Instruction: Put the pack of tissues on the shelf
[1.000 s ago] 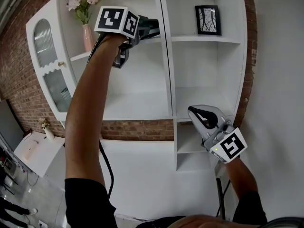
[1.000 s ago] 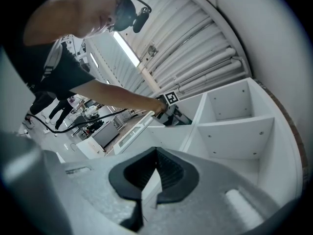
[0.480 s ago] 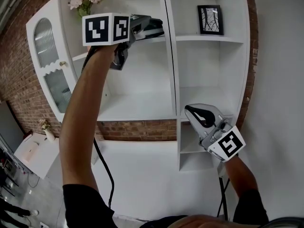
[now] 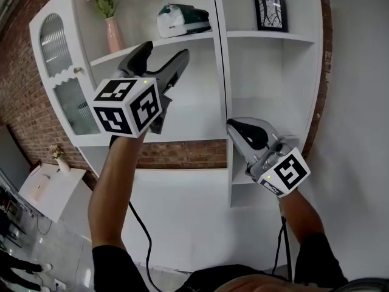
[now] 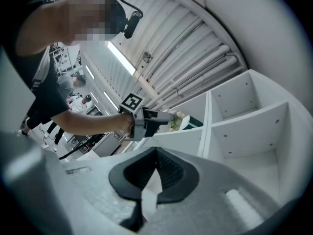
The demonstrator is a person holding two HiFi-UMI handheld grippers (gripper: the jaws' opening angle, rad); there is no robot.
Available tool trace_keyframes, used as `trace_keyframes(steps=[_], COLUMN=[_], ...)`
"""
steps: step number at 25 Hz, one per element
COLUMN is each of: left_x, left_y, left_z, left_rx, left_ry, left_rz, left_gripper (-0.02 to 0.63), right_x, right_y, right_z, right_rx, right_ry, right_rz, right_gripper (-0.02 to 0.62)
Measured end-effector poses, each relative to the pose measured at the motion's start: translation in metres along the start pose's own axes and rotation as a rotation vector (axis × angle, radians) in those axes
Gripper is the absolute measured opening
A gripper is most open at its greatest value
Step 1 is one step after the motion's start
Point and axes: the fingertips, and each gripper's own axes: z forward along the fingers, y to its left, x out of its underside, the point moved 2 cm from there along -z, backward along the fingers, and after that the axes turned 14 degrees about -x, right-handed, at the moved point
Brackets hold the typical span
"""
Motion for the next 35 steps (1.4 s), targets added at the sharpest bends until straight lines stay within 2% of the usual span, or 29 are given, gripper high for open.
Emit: trace_keyframes(steps=[6,13,17,21,25,30,35], left_x=[0.047,0.083,0.112,0.147,0.174,0.194,0.214], left_y=[-0.035,-0.084,-0.104,-0.111,-0.114,-0.127,-0.136], left_z=[-0.044,-0.086,-0.105,-0.118,-0.132,-0.157,-0.176], left_rx=[0.094,0.156,0.184,0.187,0.173,0.179,0.187], left_ry=[-0.023,-0.039,-0.016,0.033,0.051,0.053,0.077], left_rz=[-0.119,-0.132,-0.177,-0.262,-0.315,-0.306,-0.348], left_gripper=[0.255,0.121,0.056,0.008,-0.002,-0.002,-0.002], right_x=[0.005,0.016,0.028,0.044,0.061,0.087,0.102], right_y=[0.007,0.018,0.03,0.041,0.054,0.078,0.099], right_z=[0.003,-0.01,-0.016,-0.021,-0.029,-0.042,-0.047], right_rx=[0.023,0.059,0.071,0.087,0.101,0.115,0.123], right_ry=[-0.015,-0.009,0.005,0.025,0.052,0.093,0.125], right_rz=[0.044,0.098,0.12,0.148,0.176,0.217,0.199], right_gripper=[0.002,0.002,0.002,0.002,0.002,0.002,0.0])
